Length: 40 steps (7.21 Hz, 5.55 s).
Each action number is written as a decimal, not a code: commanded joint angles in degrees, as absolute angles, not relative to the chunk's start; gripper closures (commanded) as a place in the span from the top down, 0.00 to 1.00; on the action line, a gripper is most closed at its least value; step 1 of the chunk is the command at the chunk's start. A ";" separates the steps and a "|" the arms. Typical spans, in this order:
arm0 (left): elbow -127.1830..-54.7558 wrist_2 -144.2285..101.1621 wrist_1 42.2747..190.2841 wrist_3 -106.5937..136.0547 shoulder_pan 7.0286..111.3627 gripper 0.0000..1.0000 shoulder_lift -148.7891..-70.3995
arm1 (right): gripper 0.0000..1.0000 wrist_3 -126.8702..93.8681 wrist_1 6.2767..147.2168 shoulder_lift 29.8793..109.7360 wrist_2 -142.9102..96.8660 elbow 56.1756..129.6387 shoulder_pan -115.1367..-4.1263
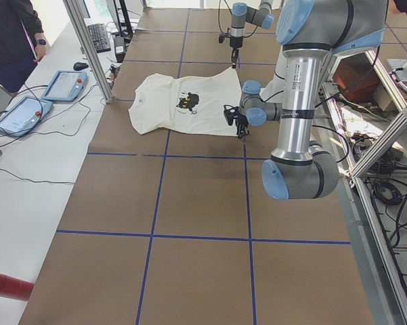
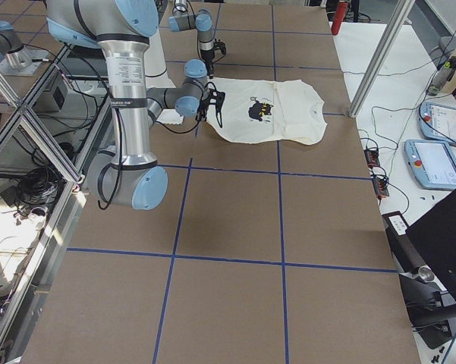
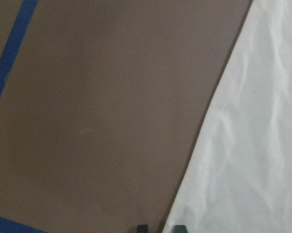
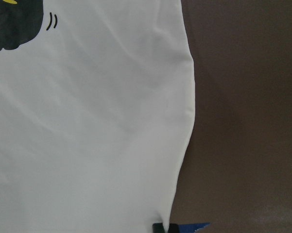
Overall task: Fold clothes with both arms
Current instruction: 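Move the left gripper to the hem corner nearest it and grasp both hem corners, then lift both hem corners and fold the bottom half toward the collar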
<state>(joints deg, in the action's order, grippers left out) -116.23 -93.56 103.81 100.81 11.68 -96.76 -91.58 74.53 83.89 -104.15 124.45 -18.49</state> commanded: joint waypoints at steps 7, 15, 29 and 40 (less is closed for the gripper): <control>-117.41 -93.60 102.05 100.81 10.90 0.00 -97.21 | 0.00 -91.49 74.62 84.11 -105.46 124.37 -19.50; -134.80 -95.62 90.90 99.32 5.99 0.00 -98.35 | 0.00 -91.67 74.62 96.13 -113.28 134.19 -17.16; -125.43 -104.59 82.18 75.62 30.46 0.00 -112.76 | 0.00 -77.79 74.53 73.69 -117.51 115.44 -42.26; -88.96 -105.38 102.73 70.14 44.21 0.00 -122.87 | 0.00 -72.86 62.49 53.00 -117.16 75.77 -51.59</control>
